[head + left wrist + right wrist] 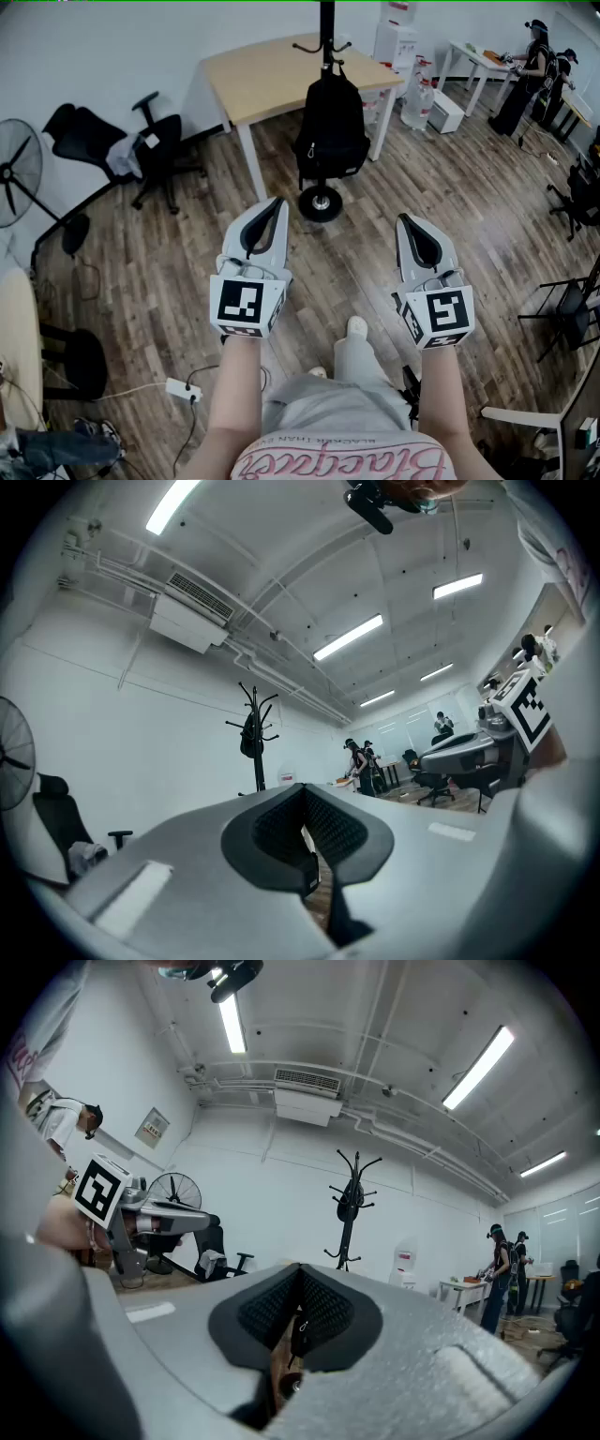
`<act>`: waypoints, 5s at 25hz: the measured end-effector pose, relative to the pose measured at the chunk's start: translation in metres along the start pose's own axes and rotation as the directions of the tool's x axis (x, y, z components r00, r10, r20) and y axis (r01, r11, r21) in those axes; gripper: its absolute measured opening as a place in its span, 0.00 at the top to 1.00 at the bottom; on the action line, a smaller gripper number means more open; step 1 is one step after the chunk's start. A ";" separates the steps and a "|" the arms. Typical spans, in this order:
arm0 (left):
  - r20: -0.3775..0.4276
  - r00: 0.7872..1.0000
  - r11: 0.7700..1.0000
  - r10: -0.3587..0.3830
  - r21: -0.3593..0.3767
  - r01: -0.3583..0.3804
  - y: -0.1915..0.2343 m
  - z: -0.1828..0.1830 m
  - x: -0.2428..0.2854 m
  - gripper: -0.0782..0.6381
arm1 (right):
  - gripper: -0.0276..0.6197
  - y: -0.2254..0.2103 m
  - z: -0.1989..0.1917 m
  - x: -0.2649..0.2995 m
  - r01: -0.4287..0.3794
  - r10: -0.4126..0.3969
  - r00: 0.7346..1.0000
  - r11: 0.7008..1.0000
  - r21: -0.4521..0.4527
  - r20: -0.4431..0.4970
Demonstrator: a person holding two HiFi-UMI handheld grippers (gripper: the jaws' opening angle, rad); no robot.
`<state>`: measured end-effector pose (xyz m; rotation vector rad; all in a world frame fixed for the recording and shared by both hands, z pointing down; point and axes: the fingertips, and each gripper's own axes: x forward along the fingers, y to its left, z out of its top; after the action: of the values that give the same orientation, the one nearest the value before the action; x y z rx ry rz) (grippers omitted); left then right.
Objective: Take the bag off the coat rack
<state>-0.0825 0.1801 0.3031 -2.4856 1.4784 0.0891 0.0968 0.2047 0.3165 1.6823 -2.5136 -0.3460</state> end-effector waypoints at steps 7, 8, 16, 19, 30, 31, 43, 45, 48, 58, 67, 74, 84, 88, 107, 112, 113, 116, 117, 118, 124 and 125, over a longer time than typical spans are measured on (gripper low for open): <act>0.017 1.000 1.000 0.011 0.003 -0.011 0.012 -0.003 0.013 0.88 | 0.95 -0.010 -0.010 0.016 0.010 -0.010 1.000 1.000 0.001 -0.021; 0.015 1.000 1.000 0.012 0.002 -0.012 0.013 -0.005 0.018 0.89 | 0.95 -0.012 -0.012 0.021 0.009 -0.009 1.000 1.000 0.004 -0.020; -0.028 1.000 1.000 0.013 0.025 -0.012 0.036 -0.021 0.067 0.89 | 0.95 -0.037 -0.022 0.079 0.002 -0.002 1.000 1.000 0.027 -0.016; -0.043 0.999 1.000 0.006 0.025 -0.005 0.049 -0.027 0.097 0.89 | 0.95 -0.055 -0.022 0.109 0.008 -0.007 1.000 0.999 0.037 -0.011; -0.035 0.999 1.000 0.004 0.015 -0.003 0.080 -0.034 0.217 0.89 | 0.95 -0.122 -0.029 0.208 -0.011 0.012 1.000 1.000 0.023 -0.016; -0.036 0.999 1.000 0.005 0.013 -0.004 0.082 -0.037 0.225 0.89 | 0.95 -0.127 -0.031 0.215 -0.013 0.013 1.000 1.000 0.022 -0.017; -0.061 0.998 1.000 0.016 0.009 -0.016 0.097 -0.062 0.274 0.89 | 0.95 -0.143 -0.051 0.268 -0.052 0.052 0.998 0.999 0.002 -0.036; -0.073 0.997 1.000 0.009 0.003 -0.009 0.100 -0.069 0.282 0.89 | 0.95 -0.149 -0.055 0.277 -0.047 0.048 0.998 0.999 0.016 -0.040; -0.088 0.996 1.000 -0.009 -0.013 0.008 0.106 -0.080 0.300 0.89 | 0.95 -0.155 -0.061 0.293 -0.050 0.052 0.998 0.998 0.047 -0.039; -0.056 0.997 0.998 -0.048 -0.043 0.046 0.141 -0.095 0.375 0.79 | 0.77 -0.184 -0.071 0.368 -0.065 0.070 0.997 0.991 0.121 -0.043; -0.075 0.991 0.992 -0.111 -0.071 0.106 0.163 -0.117 0.441 0.40 | 0.44 -0.208 -0.084 0.435 -0.095 0.107 0.993 0.979 0.183 -0.056; -0.117 0.984 0.989 -0.135 -0.082 0.126 0.185 -0.147 0.474 0.43 | 0.40 -0.215 -0.106 0.479 -0.110 0.127 0.987 0.981 0.162 -0.100; -0.249 0.951 0.977 -0.182 -0.156 0.146 0.193 -0.225 0.504 0.45 | 0.44 -0.226 -0.177 0.522 -0.090 0.137 0.964 0.975 0.202 -0.227; -0.304 0.928 0.966 -0.214 -0.207 0.155 0.184 -0.259 0.511 0.46 | 0.44 -0.225 -0.202 0.540 -0.094 0.171 0.951 0.954 0.285 -0.257; -0.465 0.854 0.948 -0.232 -0.305 0.092 0.162 -0.343 0.545 0.48 | 0.44 -0.210 -0.296 0.593 -0.123 0.277 0.837 0.935 0.332 -0.471; -0.461 0.849 0.944 -0.257 -0.309 0.119 0.158 -0.350 0.552 0.54 | 0.58 -0.215 -0.299 0.599 -0.133 0.302 0.834 0.922 0.363 -0.462; -0.459 0.853 0.945 -0.249 -0.309 0.109 0.161 -0.350 0.552 0.59 | 0.62 -0.216 -0.299 0.599 -0.129 0.306 0.835 0.917 0.378 -0.457; -0.446 0.864 0.941 -0.233 -0.326 0.086 0.166 -0.350 0.551 0.71 | 0.68 -0.217 -0.300 0.598 -0.116 0.314 0.833 0.905 0.410 -0.456; -0.443 0.864 0.938 -0.240 -0.336 0.088 0.166 -0.350 0.550 0.71 | 0.71 -0.217 -0.300 0.597 -0.112 0.315 0.832 0.901 0.418 -0.456; -0.441 0.862 0.933 -0.250 -0.347 0.093 0.166 -0.350 0.550 0.72 | 0.73 -0.216 -0.299 0.596 -0.110 0.316 0.833 0.899 0.423 -0.455; -0.420 0.859 0.905 -0.293 -0.410 0.108 0.164 -0.338 0.543 0.78 | 0.79 -0.209 -0.290 0.589 -0.100 0.301 0.847 0.899 0.426 -0.439; -0.417 0.860 0.905 -0.294 -0.410 0.110 0.163 -0.335 0.541 0.78 | 0.80 -0.209 -0.288 0.587 -0.101 0.301 0.849 0.899 0.426 -0.435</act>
<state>0.0130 -0.4387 0.5015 -3.1357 1.4517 -0.3325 0.1175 -0.4504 0.5185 1.3432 -2.4173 0.5761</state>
